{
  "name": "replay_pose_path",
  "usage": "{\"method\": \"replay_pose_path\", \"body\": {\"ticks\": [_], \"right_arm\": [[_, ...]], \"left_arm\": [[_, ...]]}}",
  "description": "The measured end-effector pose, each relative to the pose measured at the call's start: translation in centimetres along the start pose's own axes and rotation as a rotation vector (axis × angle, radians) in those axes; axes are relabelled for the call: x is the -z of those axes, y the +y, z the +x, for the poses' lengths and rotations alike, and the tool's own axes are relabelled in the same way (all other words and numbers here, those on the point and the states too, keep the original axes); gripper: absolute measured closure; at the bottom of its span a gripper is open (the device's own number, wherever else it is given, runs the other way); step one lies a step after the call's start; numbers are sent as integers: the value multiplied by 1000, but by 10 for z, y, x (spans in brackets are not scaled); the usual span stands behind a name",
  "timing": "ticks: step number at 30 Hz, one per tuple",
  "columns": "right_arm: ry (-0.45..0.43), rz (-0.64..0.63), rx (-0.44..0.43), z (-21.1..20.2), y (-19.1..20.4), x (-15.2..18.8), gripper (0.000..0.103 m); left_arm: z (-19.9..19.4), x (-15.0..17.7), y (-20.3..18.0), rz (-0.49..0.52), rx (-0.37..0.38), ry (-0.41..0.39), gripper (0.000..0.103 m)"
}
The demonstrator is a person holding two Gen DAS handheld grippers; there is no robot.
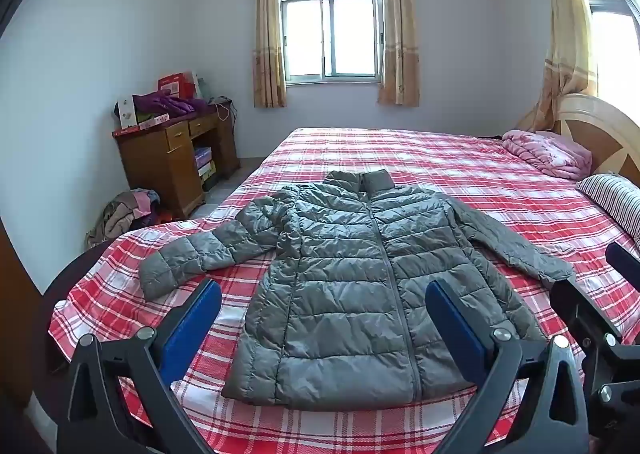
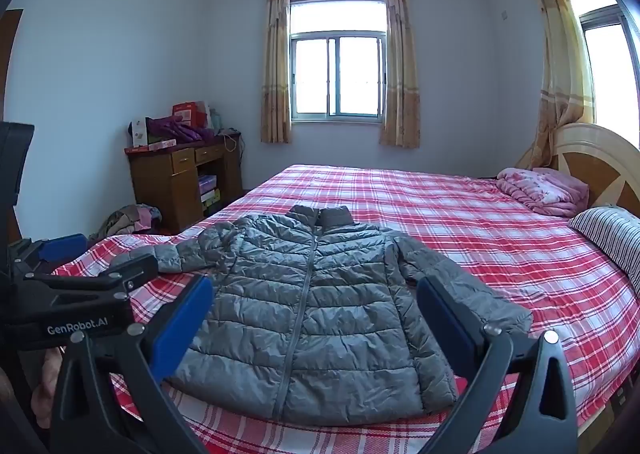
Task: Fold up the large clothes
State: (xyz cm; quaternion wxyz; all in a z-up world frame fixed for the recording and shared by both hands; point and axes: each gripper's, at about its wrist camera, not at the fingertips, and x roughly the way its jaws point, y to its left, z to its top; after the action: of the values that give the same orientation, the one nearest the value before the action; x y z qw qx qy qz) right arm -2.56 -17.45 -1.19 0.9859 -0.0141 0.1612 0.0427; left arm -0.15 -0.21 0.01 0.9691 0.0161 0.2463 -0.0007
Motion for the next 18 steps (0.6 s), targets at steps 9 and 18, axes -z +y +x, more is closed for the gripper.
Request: {"method": "replay_pose_path", "body": {"ticks": [9,18], "right_arm": [[9,1,0,1,0,1,0],[15,3,-3,2,1,2,0]], "left_arm": [[1,4,-4,5,-12,-6,1],[0,-1,3,-5,-19,-11,1]]}}
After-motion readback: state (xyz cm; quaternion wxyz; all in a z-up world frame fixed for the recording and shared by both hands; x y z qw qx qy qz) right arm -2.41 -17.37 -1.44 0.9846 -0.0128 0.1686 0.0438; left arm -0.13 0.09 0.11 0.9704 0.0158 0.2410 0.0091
